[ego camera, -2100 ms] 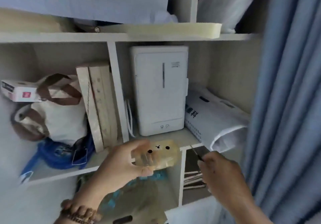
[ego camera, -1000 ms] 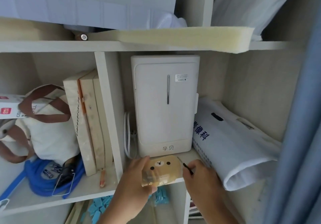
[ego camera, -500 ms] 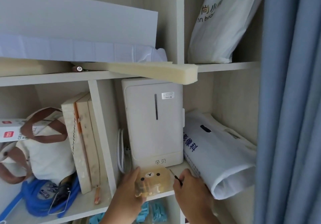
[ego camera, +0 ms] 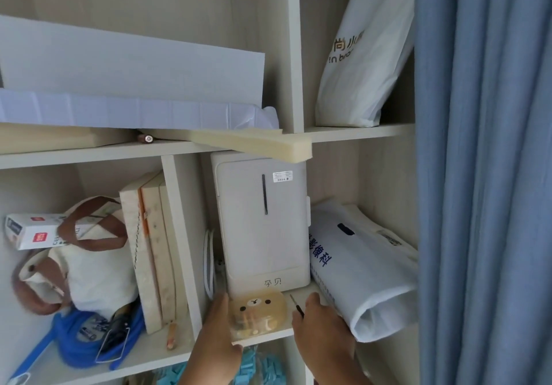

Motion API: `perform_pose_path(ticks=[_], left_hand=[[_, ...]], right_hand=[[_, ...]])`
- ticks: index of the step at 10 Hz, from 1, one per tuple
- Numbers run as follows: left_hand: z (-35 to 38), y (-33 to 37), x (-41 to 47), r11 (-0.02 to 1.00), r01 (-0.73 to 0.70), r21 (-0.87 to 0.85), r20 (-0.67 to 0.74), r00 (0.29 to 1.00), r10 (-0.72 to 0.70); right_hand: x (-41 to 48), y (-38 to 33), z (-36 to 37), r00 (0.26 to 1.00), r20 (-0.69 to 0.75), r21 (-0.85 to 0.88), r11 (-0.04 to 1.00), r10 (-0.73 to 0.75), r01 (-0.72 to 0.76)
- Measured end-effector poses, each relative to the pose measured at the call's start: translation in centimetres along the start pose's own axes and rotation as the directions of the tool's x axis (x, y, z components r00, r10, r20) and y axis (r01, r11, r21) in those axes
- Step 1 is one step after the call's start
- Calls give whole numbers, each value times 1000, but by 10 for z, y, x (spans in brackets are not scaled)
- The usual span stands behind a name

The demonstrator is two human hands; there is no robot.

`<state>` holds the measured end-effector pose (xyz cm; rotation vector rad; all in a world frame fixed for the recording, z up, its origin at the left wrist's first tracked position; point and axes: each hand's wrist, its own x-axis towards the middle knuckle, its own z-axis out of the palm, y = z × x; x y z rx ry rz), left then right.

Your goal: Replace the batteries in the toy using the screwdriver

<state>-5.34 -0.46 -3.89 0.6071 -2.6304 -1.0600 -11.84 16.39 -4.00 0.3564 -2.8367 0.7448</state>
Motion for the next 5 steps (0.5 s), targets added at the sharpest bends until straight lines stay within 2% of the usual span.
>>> perform_pose_path(ticks=[2, 4, 5], left_hand=[[-17, 8, -41, 988, -142, 58, -108, 983, 148], [-47, 4, -83, 981, -157, 111, -291, 939, 183], [-63, 4, -104, 975, -152, 162, -270, 944, 192]], right_hand=[[-21, -1, -5, 998, -32, -5, 998, -55, 55], [-49, -8, -24, 974, -127, 41, 980, -187, 193], [-66, -11, -38, 963, -96, 32, 966, -253, 257]])
